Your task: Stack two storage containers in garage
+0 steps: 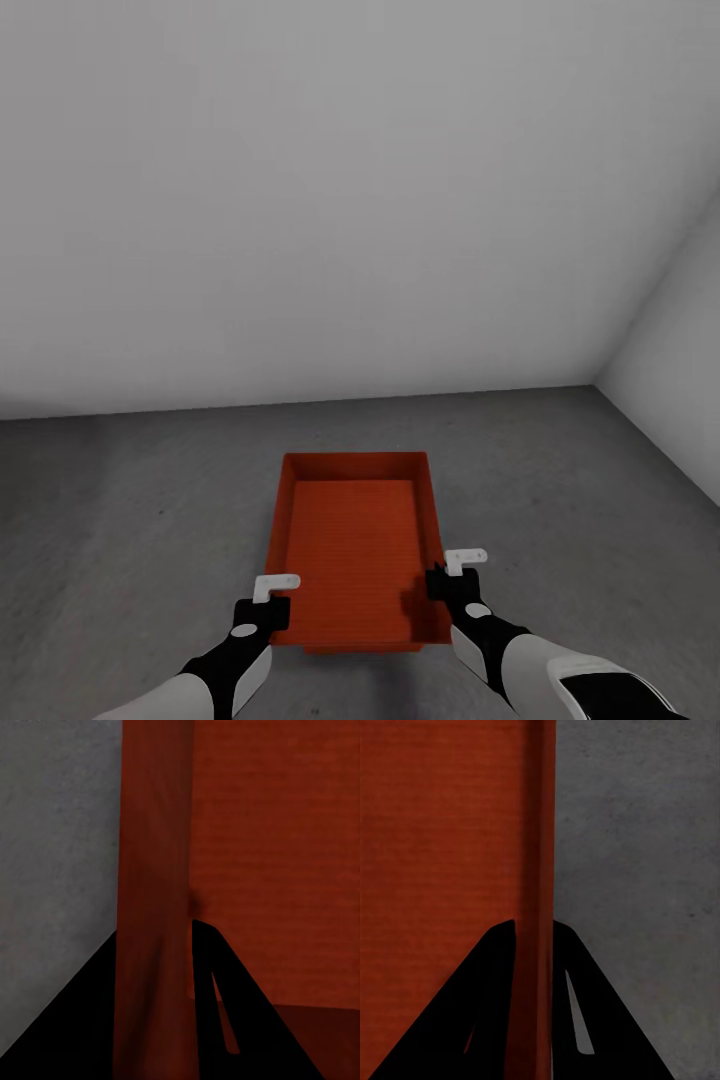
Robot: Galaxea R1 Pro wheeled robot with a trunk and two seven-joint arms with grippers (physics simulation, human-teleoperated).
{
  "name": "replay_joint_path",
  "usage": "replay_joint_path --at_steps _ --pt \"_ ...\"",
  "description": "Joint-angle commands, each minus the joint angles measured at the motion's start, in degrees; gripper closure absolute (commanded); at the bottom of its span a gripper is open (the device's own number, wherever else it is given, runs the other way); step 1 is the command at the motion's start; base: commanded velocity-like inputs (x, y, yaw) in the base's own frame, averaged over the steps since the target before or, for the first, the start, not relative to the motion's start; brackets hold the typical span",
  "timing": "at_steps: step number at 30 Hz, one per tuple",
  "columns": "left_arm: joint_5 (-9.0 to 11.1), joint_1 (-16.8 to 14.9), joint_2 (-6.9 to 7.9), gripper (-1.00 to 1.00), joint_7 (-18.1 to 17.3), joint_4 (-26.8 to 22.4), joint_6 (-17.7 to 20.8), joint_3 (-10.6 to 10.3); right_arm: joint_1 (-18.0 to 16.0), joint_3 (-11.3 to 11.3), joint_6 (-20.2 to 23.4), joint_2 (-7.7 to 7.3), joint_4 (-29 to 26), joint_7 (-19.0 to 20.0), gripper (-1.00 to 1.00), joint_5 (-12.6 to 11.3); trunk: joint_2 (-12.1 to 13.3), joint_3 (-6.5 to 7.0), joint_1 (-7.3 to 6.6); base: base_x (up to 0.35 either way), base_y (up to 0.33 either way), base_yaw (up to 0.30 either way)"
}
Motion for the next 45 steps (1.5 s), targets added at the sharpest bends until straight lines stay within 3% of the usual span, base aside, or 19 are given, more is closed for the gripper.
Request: replay_joint_path --at_steps 1,12,45 --pt "1.1 0.0 0.91 1.0 0.7 0.2 -0.3 2.1 -0.1 -2.3 -1.0 0.0 -0.1 -1.1 1.0 -0.5 0.0 -0.05 0.0 0.0 0.0 0.0" --pt "1.2 0.0 0.7 1.0 0.8 0.1 -0.2 2.2 -0.1 -2.3 -1.0 0.01 -0.1 -1.1 1.0 -0.5 0.0 -0.05 0.0 0.0 0.0 0.0" --pt "1.2 0.0 0.64 1.0 0.7 0.1 -0.2 2.2 -0.1 -2.3 -1.0 -0.08 -0.1 -1.1 1.0 -0.5 -13.3 -5.98 7.25 0.0 0.0 0.0"
